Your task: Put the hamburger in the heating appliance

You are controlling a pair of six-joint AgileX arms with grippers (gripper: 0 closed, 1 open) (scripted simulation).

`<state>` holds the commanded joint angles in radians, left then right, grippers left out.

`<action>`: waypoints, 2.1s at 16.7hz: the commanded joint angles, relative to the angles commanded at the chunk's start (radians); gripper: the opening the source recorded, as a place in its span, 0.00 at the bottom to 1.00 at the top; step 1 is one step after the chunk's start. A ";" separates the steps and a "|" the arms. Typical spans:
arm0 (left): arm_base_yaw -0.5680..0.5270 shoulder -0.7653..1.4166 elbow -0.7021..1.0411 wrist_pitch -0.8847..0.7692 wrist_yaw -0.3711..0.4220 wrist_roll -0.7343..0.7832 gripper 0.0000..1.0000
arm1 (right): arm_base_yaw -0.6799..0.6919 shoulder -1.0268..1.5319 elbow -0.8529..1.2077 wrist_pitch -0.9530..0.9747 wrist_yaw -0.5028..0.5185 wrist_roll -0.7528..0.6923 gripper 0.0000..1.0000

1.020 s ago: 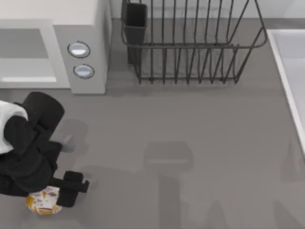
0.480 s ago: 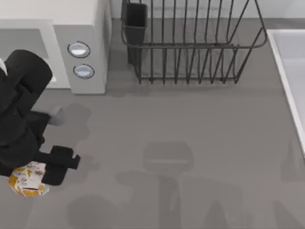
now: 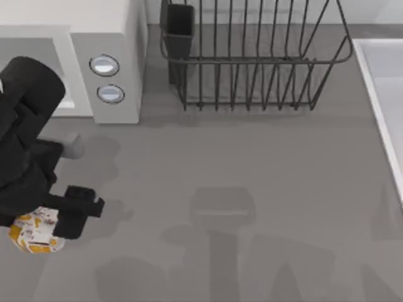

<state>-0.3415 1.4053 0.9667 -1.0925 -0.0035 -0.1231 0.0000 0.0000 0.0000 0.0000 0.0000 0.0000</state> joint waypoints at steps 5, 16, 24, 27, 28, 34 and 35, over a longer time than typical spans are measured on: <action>0.058 0.086 0.011 0.207 0.028 0.026 0.00 | 0.000 0.000 0.000 0.000 0.000 0.000 1.00; 0.344 0.469 -0.072 1.318 0.139 0.144 0.00 | 0.000 0.000 0.000 0.000 0.000 0.000 1.00; 0.521 0.642 -0.166 1.933 0.217 0.211 0.00 | 0.000 0.000 0.000 0.000 0.000 0.000 1.00; 0.543 0.654 -0.171 1.996 0.230 0.216 0.00 | 0.000 0.000 0.000 0.000 0.000 0.000 1.00; 0.543 0.654 -0.171 1.996 0.230 0.216 0.00 | 0.000 0.000 0.000 0.000 0.000 0.000 1.00; 0.536 0.674 -0.132 1.980 0.224 0.216 0.00 | 0.000 0.000 0.000 0.000 0.000 0.000 1.00; 0.534 0.693 -0.103 1.969 0.222 0.215 0.00 | 0.000 0.000 0.000 0.000 0.000 0.000 1.00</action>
<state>0.1920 2.0980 0.8637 0.8766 0.2187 0.0922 0.0000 0.0000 0.0000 0.0000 0.0000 0.0000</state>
